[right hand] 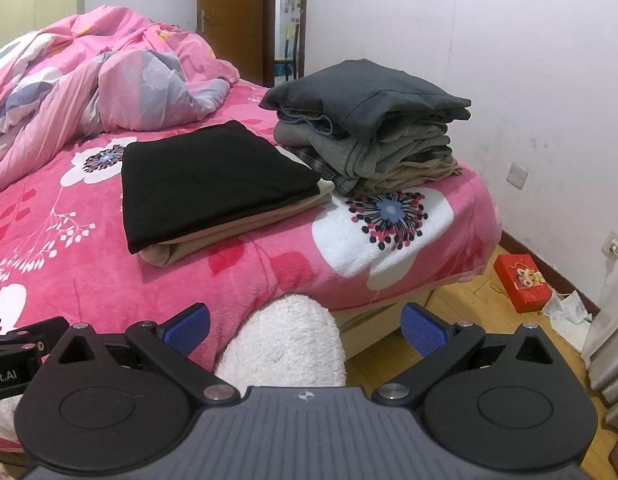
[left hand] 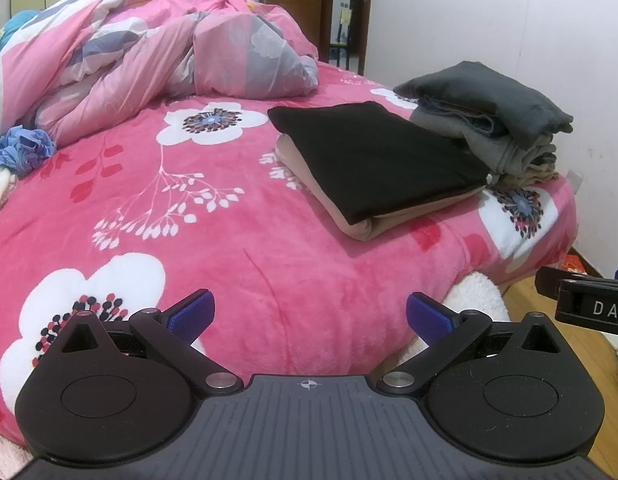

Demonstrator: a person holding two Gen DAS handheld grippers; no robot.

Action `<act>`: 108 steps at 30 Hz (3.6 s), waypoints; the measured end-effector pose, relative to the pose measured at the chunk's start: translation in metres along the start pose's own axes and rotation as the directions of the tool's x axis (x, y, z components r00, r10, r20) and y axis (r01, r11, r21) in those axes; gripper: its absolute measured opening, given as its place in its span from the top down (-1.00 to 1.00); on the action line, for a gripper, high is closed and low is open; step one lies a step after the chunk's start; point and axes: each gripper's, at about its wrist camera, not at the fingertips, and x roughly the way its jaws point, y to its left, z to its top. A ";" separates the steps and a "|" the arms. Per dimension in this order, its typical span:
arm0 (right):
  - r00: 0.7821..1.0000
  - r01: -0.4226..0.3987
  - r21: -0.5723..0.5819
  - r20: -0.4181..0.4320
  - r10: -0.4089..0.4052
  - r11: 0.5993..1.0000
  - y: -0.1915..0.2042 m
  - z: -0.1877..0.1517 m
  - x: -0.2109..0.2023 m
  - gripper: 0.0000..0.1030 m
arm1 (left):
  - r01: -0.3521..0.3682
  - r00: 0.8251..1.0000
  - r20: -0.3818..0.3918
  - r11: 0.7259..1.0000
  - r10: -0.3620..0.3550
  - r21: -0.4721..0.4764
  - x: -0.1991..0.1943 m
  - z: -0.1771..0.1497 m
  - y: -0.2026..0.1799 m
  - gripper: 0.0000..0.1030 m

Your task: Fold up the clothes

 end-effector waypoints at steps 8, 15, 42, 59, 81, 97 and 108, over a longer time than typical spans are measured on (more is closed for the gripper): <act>1.000 -0.001 -0.005 0.002 0.001 1.000 0.002 0.000 -0.001 -1.00 | -0.001 1.000 0.000 1.000 0.001 -0.002 0.000 0.000 0.001 -1.00; 1.000 -0.002 -0.008 0.000 0.002 1.000 0.002 0.001 -0.001 -1.00 | -0.001 1.000 -0.001 1.000 0.001 -0.003 0.000 0.000 0.002 -1.00; 1.000 0.000 -0.009 -0.002 0.000 1.000 0.005 0.000 -0.002 -1.00 | -0.001 1.000 -0.002 1.000 0.001 -0.010 -0.001 0.000 0.003 -1.00; 1.000 -0.001 -0.015 0.003 0.001 1.000 0.006 0.001 -0.003 -1.00 | -0.002 1.000 0.003 1.000 0.002 -0.015 -0.002 0.000 0.004 -1.00; 1.000 -0.005 -0.019 0.000 0.005 1.000 0.009 0.002 -0.002 -1.00 | -0.009 1.000 0.004 1.000 0.009 -0.014 -0.001 0.002 0.004 -1.00; 1.000 -0.007 -0.020 -0.003 0.007 1.000 0.010 0.002 -0.002 -1.00 | -0.008 1.000 0.002 1.000 0.008 -0.015 -0.002 0.002 0.005 -1.00; 1.000 -0.007 -0.018 -0.004 0.007 1.000 0.010 0.001 -0.002 -1.00 | -0.009 1.000 0.001 1.000 0.009 -0.014 -0.002 0.001 0.006 -1.00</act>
